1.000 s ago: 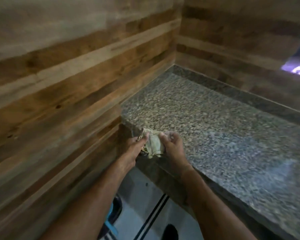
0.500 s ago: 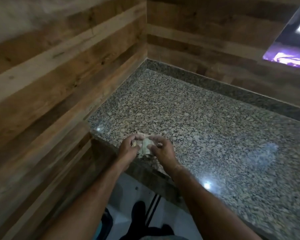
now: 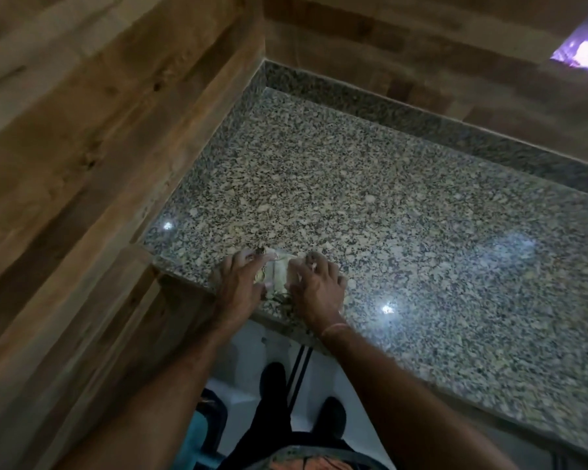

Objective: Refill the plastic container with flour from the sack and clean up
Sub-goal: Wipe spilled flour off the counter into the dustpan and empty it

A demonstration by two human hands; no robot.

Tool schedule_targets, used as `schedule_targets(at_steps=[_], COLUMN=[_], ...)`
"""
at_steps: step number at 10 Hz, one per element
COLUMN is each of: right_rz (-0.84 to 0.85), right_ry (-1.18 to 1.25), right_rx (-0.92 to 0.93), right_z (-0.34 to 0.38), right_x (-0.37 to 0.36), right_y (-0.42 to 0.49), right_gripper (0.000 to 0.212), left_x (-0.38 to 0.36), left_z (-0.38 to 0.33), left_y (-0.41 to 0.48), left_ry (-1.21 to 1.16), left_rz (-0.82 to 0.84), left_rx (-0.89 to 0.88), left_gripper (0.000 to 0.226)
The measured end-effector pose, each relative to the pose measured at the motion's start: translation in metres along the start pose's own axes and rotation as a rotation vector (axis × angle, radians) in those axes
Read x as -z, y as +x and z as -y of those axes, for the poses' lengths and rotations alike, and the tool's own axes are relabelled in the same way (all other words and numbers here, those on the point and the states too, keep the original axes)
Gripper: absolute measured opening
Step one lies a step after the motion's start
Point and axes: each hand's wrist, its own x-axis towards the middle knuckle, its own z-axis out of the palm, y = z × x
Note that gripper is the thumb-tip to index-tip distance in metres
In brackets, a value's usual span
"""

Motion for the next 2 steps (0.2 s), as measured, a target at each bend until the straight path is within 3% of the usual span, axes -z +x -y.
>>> schedule_targets(at_steps=[2], right_rz=[-0.027], right_ry=[0.028], right_rx=[-0.019], right_z=[-0.0102], right_x=[0.0097], right_y=[-0.0088], right_gripper=[0.060], left_x=[0.0048], left_z=[-0.0021], left_y=[0.0026], left_ry=[-0.008], left_rz=[-0.021], left_rx=[-0.048], left_gripper=[0.058])
